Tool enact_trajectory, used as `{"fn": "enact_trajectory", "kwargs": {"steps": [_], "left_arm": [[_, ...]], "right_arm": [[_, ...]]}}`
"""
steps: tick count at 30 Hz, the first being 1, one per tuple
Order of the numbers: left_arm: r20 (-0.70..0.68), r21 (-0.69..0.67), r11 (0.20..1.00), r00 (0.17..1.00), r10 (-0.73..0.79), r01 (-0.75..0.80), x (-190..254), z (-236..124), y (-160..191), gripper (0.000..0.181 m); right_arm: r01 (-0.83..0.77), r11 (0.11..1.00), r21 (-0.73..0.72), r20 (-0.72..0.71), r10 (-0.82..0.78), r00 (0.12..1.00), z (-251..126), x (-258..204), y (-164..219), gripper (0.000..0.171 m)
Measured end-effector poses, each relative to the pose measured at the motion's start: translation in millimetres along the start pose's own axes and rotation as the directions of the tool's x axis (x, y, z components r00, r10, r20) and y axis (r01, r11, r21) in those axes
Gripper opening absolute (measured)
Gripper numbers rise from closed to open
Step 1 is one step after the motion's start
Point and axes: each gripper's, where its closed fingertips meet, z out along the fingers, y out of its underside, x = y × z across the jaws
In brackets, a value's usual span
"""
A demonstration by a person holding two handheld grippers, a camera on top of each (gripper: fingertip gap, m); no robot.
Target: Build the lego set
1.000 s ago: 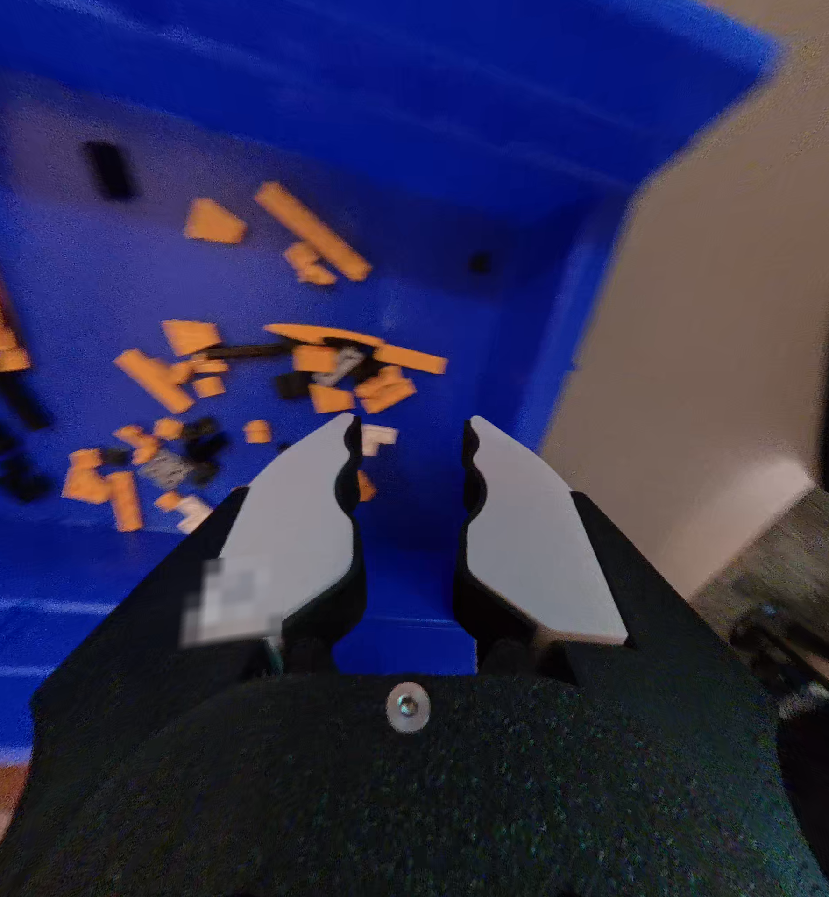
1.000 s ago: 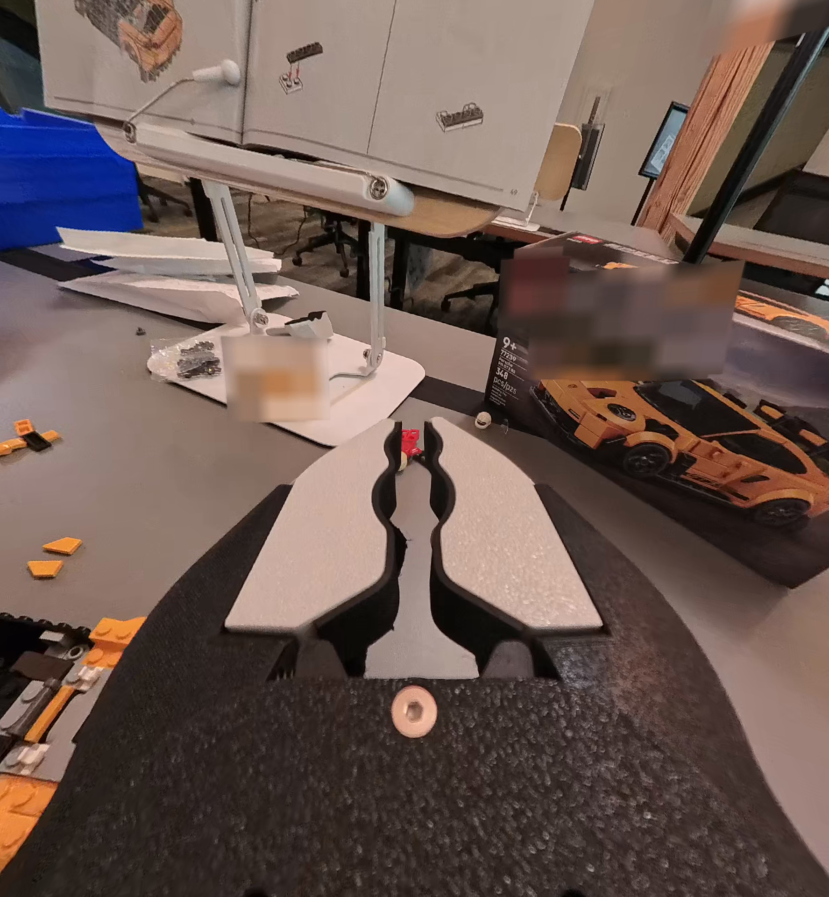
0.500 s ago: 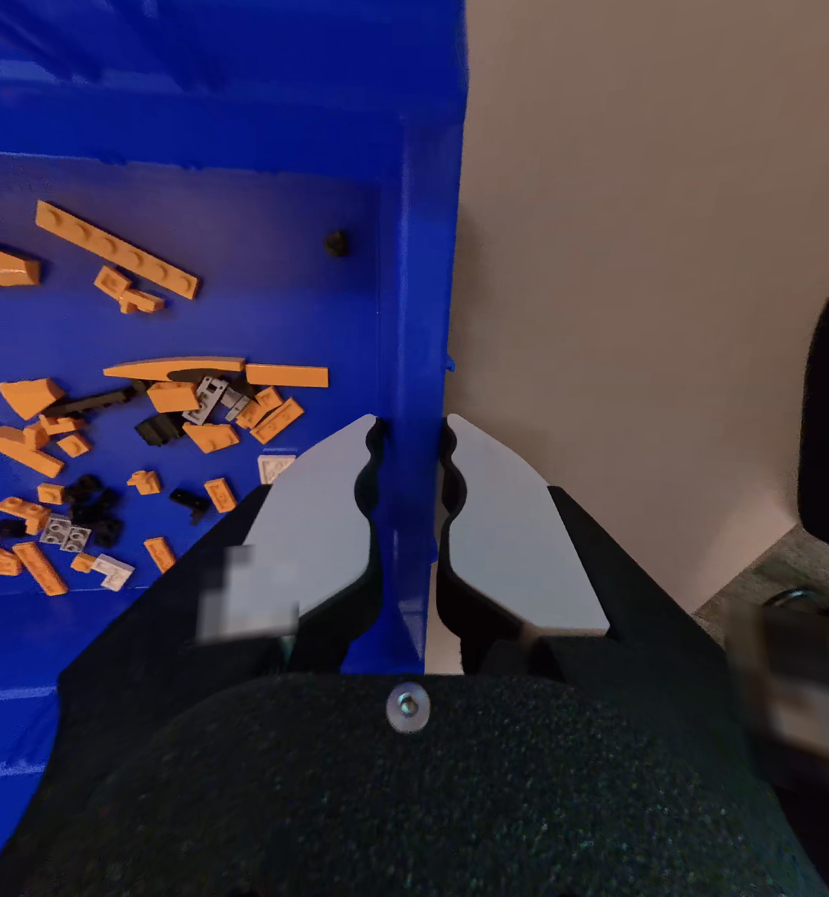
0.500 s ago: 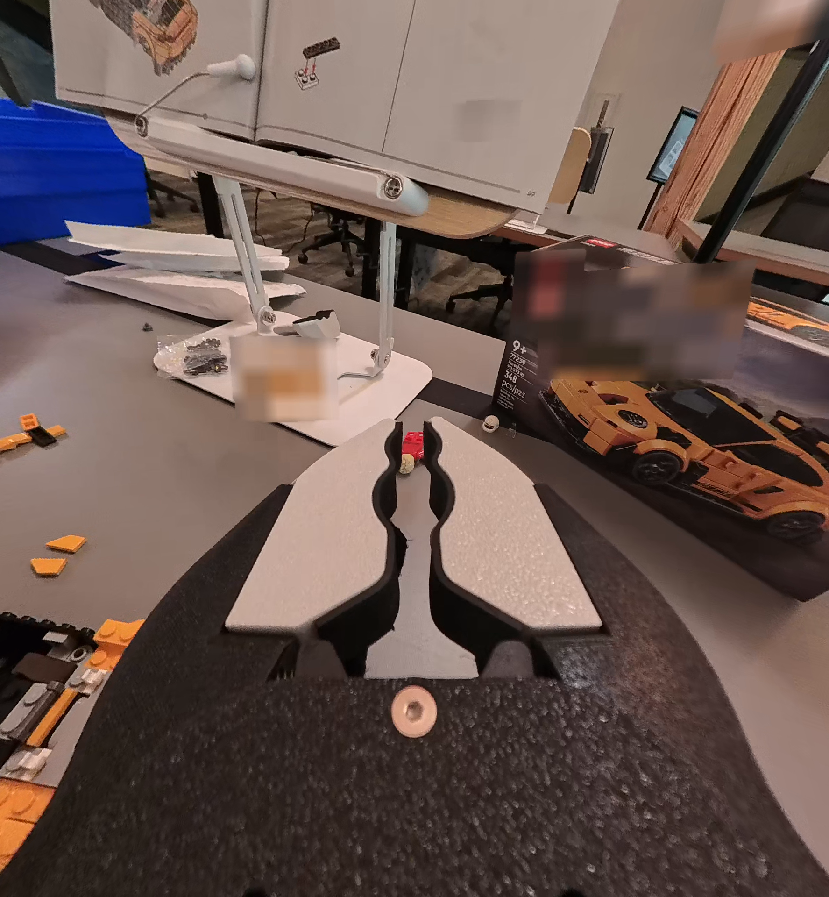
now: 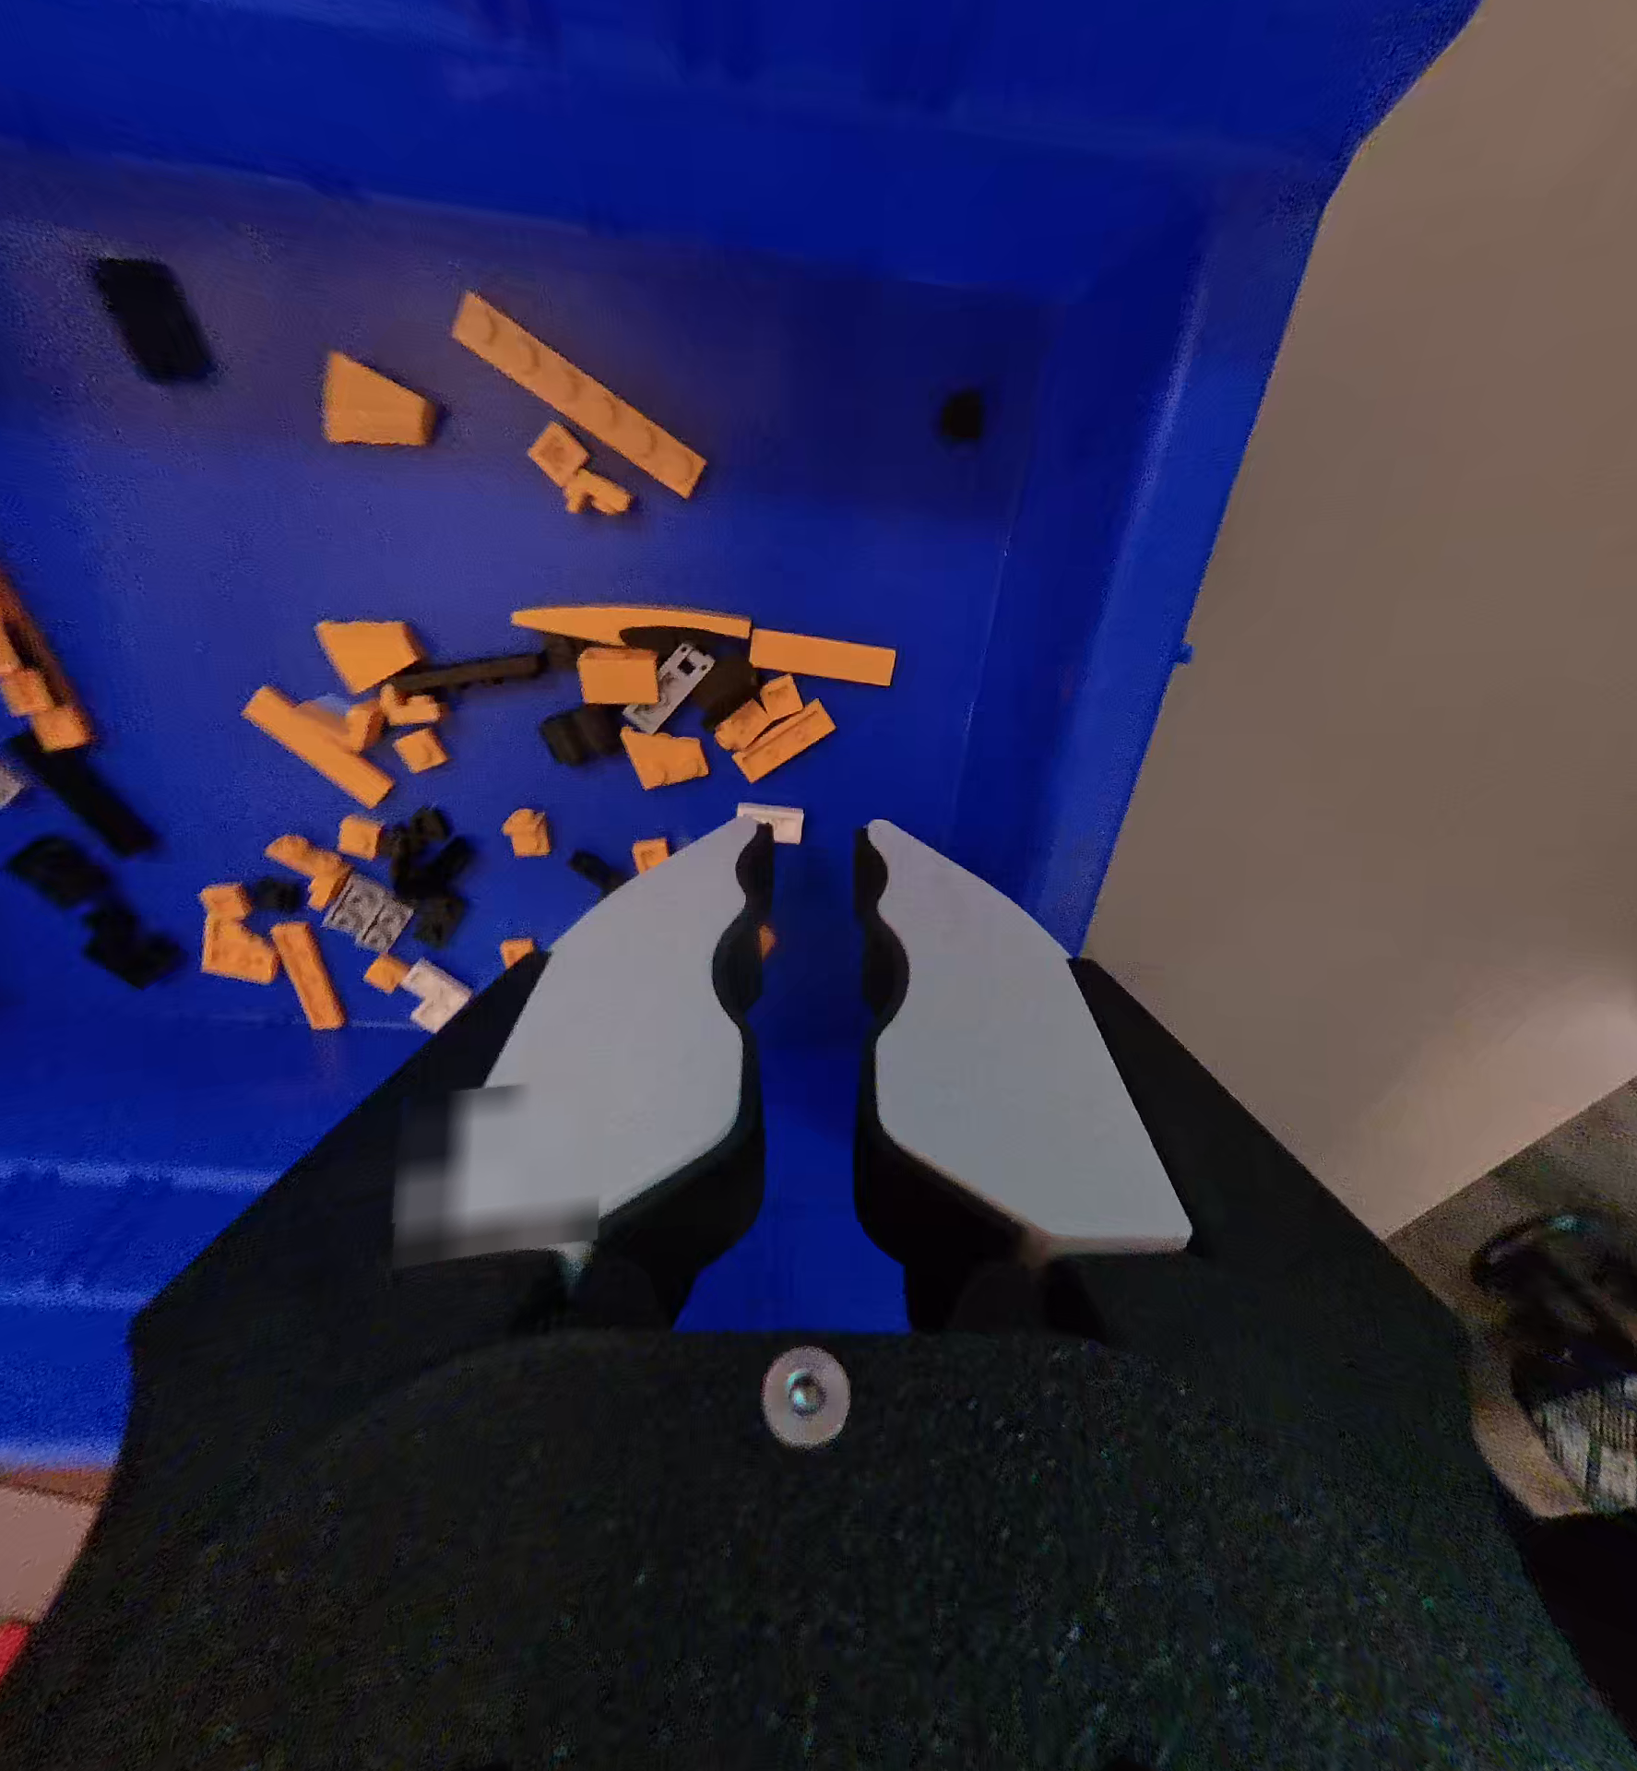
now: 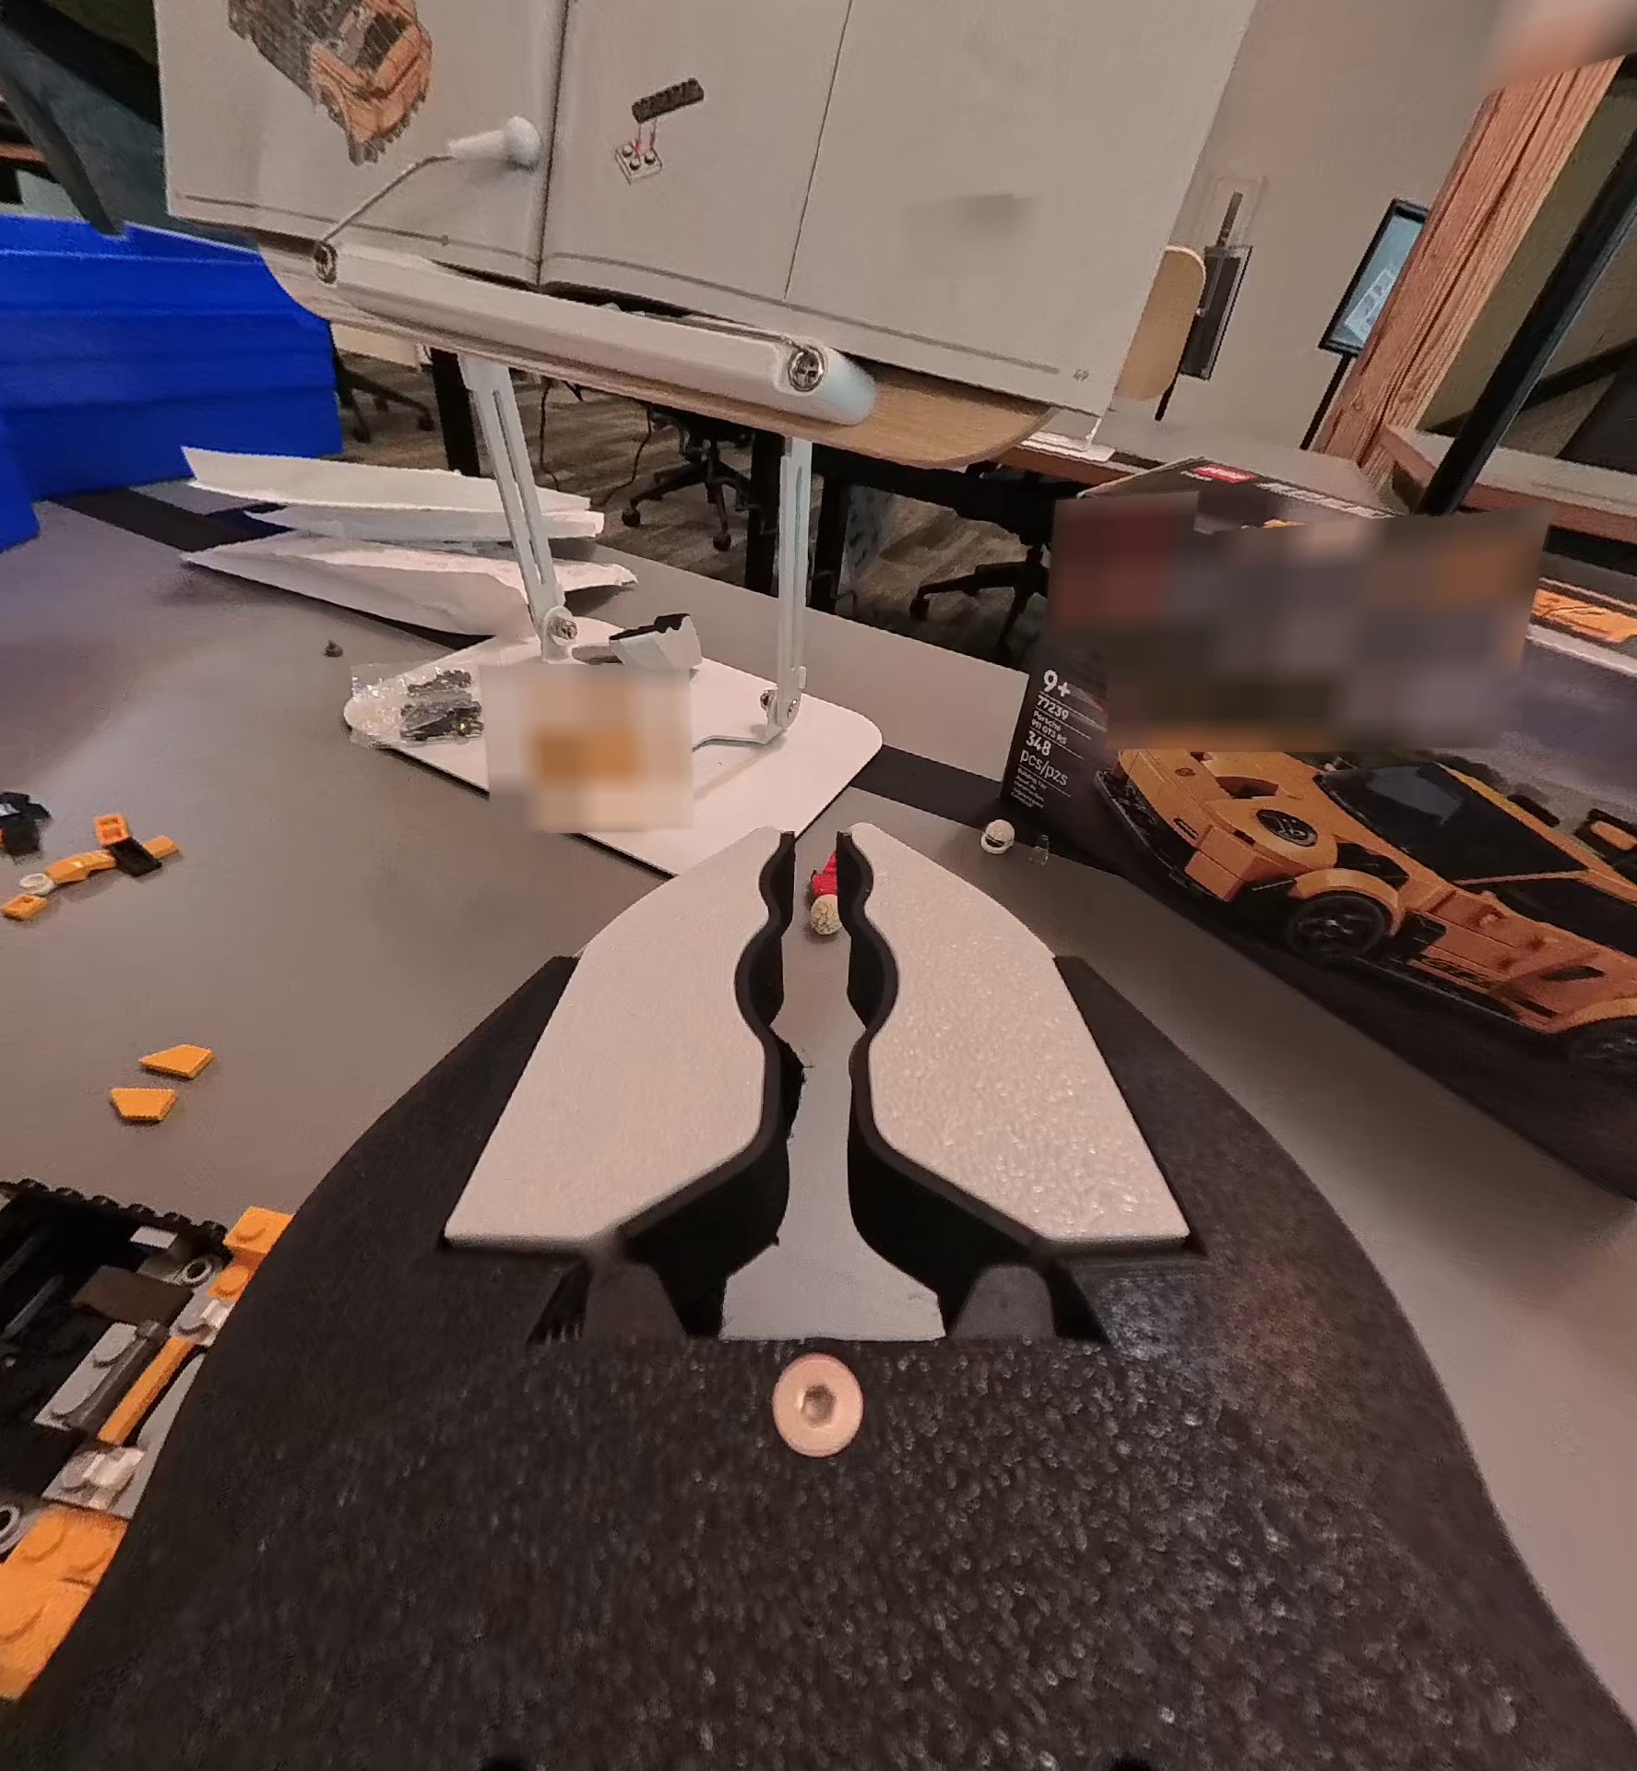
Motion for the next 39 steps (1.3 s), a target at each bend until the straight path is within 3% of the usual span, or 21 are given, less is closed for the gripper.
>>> {"fn": "enact_trajectory", "kwargs": {"steps": [4, 11, 28, 33, 36, 39], "left_arm": [[-0.046, -0.090, 0.996, 0.999, -0.016, 0.012, 1.6, 19.4, 2.4, 0.022], [-0.048, -0.087, 0.987, 0.989, -0.139, 0.134, -1.8, 30.5, -2.8, 0.033], [0.119, -0.011, 0.993, 0.987, -0.112, 0.114, -15.3, 30.0, -5.4, 0.002], [0.126, 0.012, 0.995, 0.987, -0.103, 0.102, -13.8, 24.2, -6.0, 0.002], [0.073, 0.097, 0.989, 0.990, -0.123, 0.116, -8.4, 13.4, -13.3, 0.002], [-0.093, 0.314, 0.933, 0.984, -0.154, 0.176, 7.4, -12.8, -37.0, 0.001]], "right_arm": [[-0.018, 1.000, 0.006, 0.002, 0.018, 1.000, 1.0, 2.3, -0.4, 0.008], [-0.036, 0.999, 0.000, 0.018, 0.036, 0.999, 7.1, 0.3, 3.1, 0.008], [-0.043, 0.999, 0.004, 0.023, 0.042, 0.999, 10.7, -4.3, 2.6, 0.008], [-0.041, 0.999, 0.004, 0.024, 0.041, 0.999, 10.8, -4.4, 0.4, 0.008], [-0.044, 0.999, 0.006, 0.025, 0.044, 0.999, 9.3, -2.3, 0.2, 0.008], [-0.054, 0.998, 0.016, 0.032, 0.054, 0.998, 5.7, -3.5, -2.6, 0.008]]}}
